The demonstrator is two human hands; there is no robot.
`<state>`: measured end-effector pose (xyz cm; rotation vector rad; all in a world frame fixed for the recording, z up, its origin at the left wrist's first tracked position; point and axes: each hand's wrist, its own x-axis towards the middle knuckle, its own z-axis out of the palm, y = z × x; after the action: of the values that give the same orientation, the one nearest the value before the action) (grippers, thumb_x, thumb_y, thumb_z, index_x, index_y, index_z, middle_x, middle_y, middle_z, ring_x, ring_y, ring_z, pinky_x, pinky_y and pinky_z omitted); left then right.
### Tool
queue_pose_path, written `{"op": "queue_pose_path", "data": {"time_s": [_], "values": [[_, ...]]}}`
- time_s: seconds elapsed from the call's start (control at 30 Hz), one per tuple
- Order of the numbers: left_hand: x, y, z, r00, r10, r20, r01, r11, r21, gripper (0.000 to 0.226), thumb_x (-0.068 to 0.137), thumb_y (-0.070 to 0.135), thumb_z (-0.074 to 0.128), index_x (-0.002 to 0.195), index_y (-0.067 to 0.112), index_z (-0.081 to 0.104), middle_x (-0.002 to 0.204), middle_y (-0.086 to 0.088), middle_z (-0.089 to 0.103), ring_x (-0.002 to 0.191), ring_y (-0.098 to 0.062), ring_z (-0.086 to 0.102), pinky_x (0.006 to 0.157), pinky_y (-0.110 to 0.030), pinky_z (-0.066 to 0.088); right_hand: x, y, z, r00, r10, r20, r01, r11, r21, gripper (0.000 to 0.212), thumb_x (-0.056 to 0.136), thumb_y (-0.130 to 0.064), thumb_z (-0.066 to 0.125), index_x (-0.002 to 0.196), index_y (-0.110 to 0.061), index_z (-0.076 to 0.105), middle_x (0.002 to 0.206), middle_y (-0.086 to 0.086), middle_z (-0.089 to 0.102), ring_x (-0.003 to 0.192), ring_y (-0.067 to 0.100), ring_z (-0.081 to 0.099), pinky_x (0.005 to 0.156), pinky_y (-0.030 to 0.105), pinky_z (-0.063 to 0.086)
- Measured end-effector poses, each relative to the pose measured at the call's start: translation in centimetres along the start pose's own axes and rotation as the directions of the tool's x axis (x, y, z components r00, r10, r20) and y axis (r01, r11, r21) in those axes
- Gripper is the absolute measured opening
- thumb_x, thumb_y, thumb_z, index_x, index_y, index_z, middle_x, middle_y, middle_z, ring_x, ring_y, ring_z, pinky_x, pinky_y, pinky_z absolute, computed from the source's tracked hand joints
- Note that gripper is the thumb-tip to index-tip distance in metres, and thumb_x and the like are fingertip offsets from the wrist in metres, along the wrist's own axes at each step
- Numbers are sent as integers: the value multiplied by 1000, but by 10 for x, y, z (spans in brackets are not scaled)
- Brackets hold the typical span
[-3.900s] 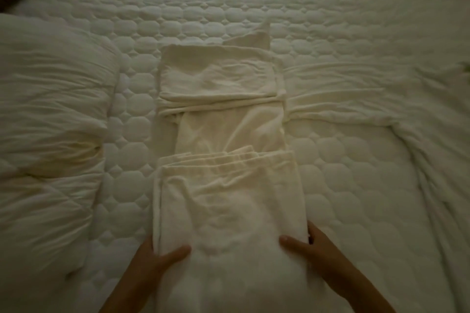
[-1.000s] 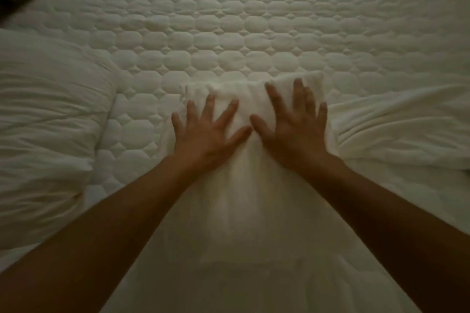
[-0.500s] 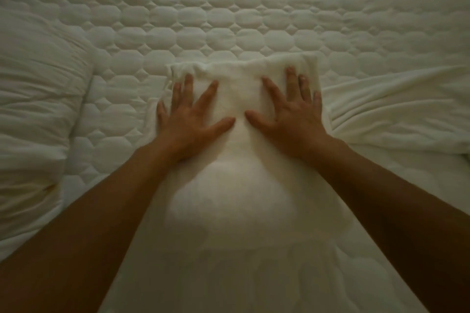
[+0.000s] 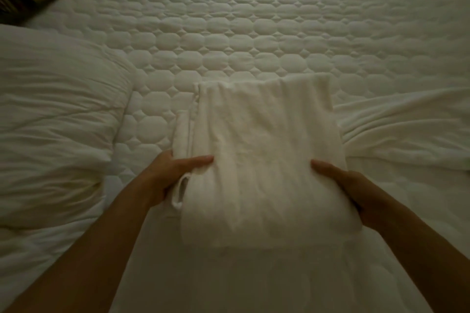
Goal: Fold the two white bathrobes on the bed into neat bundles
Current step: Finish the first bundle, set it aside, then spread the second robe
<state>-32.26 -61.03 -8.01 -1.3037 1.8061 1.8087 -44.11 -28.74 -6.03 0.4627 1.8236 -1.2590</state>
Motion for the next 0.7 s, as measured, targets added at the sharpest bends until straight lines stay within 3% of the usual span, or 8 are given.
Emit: {"op": "queue_pose_path", "data": {"time_s": [0.2,0.27,0.37,0.43,0.57,0.63,0.7], "values": [[1,-3,-4,996,92,19,-88,986,-143,67,69,18,89,130,15,61,112,-7,76,96,-26,75,73,-37,61,0,11,6,994,-21,-109,27,998,58,92,35,-55,93,111,-8,71,97,10,79,93,34,73,75,43,59],[-2,-3,-10,990,139,11,-135,976,-171,71,68,16,90,132,18,59,117,-6,73,100,-26,73,78,-41,62,-7,7,10,989,-63,-132,71,996,53,87,41,-51,95,111,-6,71,99,12,77,91,33,73,71,41,59],[-10,2,-32,976,218,-21,-218,964,-155,87,53,27,95,132,21,59,121,-4,73,105,-26,72,88,-46,59,-15,4,24,977,-156,-143,168,983,74,72,51,-44,92,109,-5,73,97,10,78,89,32,74,78,46,61],[-17,7,-54,963,266,-46,-270,951,-151,83,54,22,92,130,19,61,116,-5,75,102,-26,73,81,-40,61,-23,3,45,965,-225,-134,239,966,103,69,52,-41,90,110,-9,74,96,6,79,88,27,76,80,44,62],[-49,8,-107,939,325,-115,-339,932,-126,51,71,-3,79,117,13,66,104,-11,77,82,-19,76,61,-29,61,-36,4,100,952,-294,-81,304,935,181,63,59,-33,91,116,-17,72,101,1,79,90,20,76,81,44,62],[-60,-1,-138,937,314,-156,-333,936,-115,56,69,2,78,122,13,64,105,-11,77,84,-23,76,63,-33,61,-39,7,126,953,-299,-43,301,935,188,58,62,-31,92,115,-18,72,100,0,79,89,18,76,79,42,63],[-67,-13,-159,948,276,-158,-295,949,-108,68,58,9,85,123,16,65,108,-12,77,90,-30,75,70,-38,60,-39,11,150,961,-275,-4,273,951,146,50,66,-32,92,110,-23,71,98,-4,78,83,11,75,68,28,61]]}}
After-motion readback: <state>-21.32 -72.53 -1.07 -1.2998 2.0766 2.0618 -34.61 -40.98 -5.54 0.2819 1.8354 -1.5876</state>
